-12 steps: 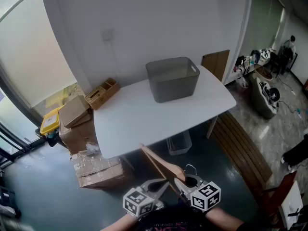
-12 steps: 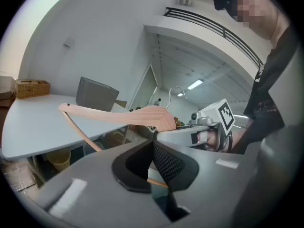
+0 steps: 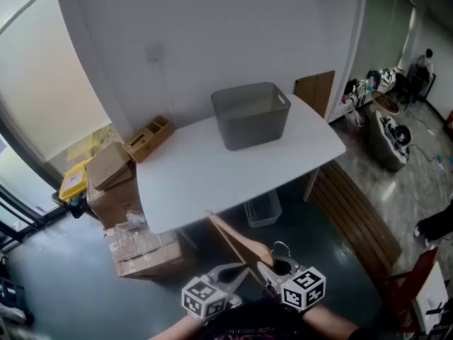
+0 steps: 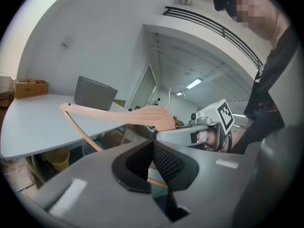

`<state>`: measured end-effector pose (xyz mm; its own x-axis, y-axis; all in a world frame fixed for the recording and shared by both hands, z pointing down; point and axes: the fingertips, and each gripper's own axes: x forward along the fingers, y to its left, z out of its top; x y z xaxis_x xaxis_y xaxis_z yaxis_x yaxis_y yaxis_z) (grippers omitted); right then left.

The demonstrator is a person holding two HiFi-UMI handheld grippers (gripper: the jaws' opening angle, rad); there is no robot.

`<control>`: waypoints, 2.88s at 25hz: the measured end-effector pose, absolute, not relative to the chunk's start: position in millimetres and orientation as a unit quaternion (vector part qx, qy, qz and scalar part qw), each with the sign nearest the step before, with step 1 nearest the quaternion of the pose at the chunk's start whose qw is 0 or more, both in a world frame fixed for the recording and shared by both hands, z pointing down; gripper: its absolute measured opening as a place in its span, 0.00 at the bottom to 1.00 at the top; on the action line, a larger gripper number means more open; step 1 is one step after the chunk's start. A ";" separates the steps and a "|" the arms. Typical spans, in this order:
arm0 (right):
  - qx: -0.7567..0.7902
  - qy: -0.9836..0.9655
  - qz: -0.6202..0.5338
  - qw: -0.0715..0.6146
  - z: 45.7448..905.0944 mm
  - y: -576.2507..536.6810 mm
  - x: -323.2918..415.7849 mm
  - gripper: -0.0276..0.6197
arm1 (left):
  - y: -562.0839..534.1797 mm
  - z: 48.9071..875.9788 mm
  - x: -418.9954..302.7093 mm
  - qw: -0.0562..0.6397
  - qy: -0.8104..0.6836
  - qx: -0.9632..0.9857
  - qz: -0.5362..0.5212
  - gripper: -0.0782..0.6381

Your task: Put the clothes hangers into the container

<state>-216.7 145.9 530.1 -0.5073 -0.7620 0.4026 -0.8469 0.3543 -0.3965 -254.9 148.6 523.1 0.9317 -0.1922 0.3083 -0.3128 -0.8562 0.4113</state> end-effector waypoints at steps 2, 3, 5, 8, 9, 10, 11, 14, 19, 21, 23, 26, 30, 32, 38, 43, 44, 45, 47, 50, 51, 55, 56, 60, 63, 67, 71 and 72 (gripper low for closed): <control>0.492 -0.819 0.286 0.071 529.3 146.9 -215.5 0.13 | 149.9 523.4 -253.9 0.233 -0.131 0.955 0.131 0.12; 0.492 -0.819 0.287 0.069 528.7 147.1 -215.0 0.13 | 150.4 523.3 -253.5 0.233 -0.131 0.955 0.131 0.12; 0.495 -0.818 0.287 0.064 527.7 147.0 -213.9 0.13 | 151.1 522.9 -252.7 0.233 -0.130 0.955 0.132 0.12; 0.497 -0.816 0.288 0.061 528.5 148.3 -213.3 0.13 | 153.1 523.1 -253.4 0.235 -0.130 0.954 0.131 0.12; 0.498 -0.816 0.288 0.061 529.1 148.9 -213.4 0.13 | 153.9 523.3 -253.9 0.236 -0.131 0.954 0.131 0.12; 0.498 -0.816 0.289 0.061 529.6 149.3 -213.7 0.13 | 154.4 523.7 -254.7 0.236 -0.131 0.954 0.131 0.12; 0.498 -0.815 0.288 0.062 529.8 149.4 -214.3 0.13 | 154.5 524.3 -255.5 0.236 -0.132 0.954 0.131 0.12; 0.499 -0.816 0.282 0.069 529.5 150.3 -215.8 0.13 | 155.3 524.1 -256.6 0.237 -0.133 0.953 0.131 0.12; 0.507 -0.813 0.277 0.073 529.2 154.6 -212.0 0.13 | 161.7 526.2 -256.3 0.240 -0.131 0.953 0.131 0.12; 0.512 -0.810 0.276 0.072 528.3 154.9 -208.0 0.13 | 163.3 527.9 -254.8 0.241 -0.128 0.953 0.132 0.12; 0.516 -0.808 0.274 0.071 526.0 156.0 -203.1 0.13 | 165.9 528.9 -251.0 0.241 -0.123 0.953 0.134 0.12; 0.520 -0.807 0.269 0.071 524.3 158.5 -194.1 0.13 | 170.1 530.0 -243.0 0.238 -0.117 0.954 0.137 0.12; 0.521 -0.809 0.262 0.074 522.6 157.3 -177.7 0.13 | 169.7 523.4 -232.4 0.229 -0.124 0.956 0.135 0.12; 0.517 -0.812 0.259 0.076 518.8 152.8 -168.7 0.13 | 164.8 520.5 -226.3 0.228 -0.132 0.955 0.133 0.12; 0.504 -0.825 0.243 0.085 503.4 147.4 -133.1 0.13 | 163.0 511.4 -185.3 0.227 -0.140 0.955 0.127 0.12; 0.500 -0.827 0.241 0.086 501.5 137.0 -97.2 0.13 | 153.9 510.3 -152.2 0.231 -0.149 0.954 0.120 0.12; 0.499 -0.828 0.241 0.086 501.8 135.2 -90.6 0.13 | 152.6 510.8 -145.4 0.233 -0.149 0.953 0.120 0.12; 0.498 -0.828 0.241 0.086 502.0 133.6 -84.2 0.13 | 151.6 511.2 -138.5 0.234 -0.150 0.953 0.120 0.12; 0.497 -0.830 0.240 0.085 502.6 130.9 -70.8 0.13 | 149.8 513.8 -124.5 0.235 -0.150 0.952 0.123 0.12; 0.495 -0.831 0.238 0.085 505.1 126.8 -48.6 0.13 | 146.5 517.9 -102.8 0.235 -0.150 0.952 0.127 0.12; 0.494 -0.832 0.238 0.085 506.4 124.9 -41.5 0.13 | 144.4 519.1 -96.2 0.235 -0.151 0.952 0.128 0.12; 0.493 -0.833 0.237 0.084 508.6 115.3 -15.9 0.13 | 134.3 522.0 -69.1 0.236 -0.152 0.951 0.130 0.12; 0.492 -0.834 0.236 0.084 508.4 112.9 -9.3 0.13 | 132.2 522.2 -61.5 0.235 -0.151 0.951 0.131 0.12; 0.492 -0.835 0.233 0.083 505.4 107.8 18.3 0.13 | 127.2 517.9 -31.3 0.232 -0.150 0.952 0.132 0.12; 0.489 -0.838 0.230 0.081 502.6 102.3 38.0 0.13 | 122.0 515.5 -11.5 0.230 -0.154 0.952 0.133 0.12; 0.483 -0.842 0.226 0.079 500.8 98.5 64.1 0.13 | 119.8 513.9 14.5 0.227 -0.164 0.951 0.134 0.12; 0.473 -0.848 0.225 0.080 500.2 97.4 88.7 0.13 | 114.5 508.9 37.7 0.216 -0.185 0.950 0.130 0.12; 0.471 -0.850 0.224 0.080 499.9 96.9 93.3 0.13 | 112.0 507.1 41.2 0.213 -0.192 0.950 0.128 0.12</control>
<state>93.3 96.9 499.9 -0.5440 -0.7638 0.3473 -0.8357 0.4565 -0.3052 41.2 112.0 507.1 0.8940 -0.3093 0.3242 -0.4181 -0.8361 0.3551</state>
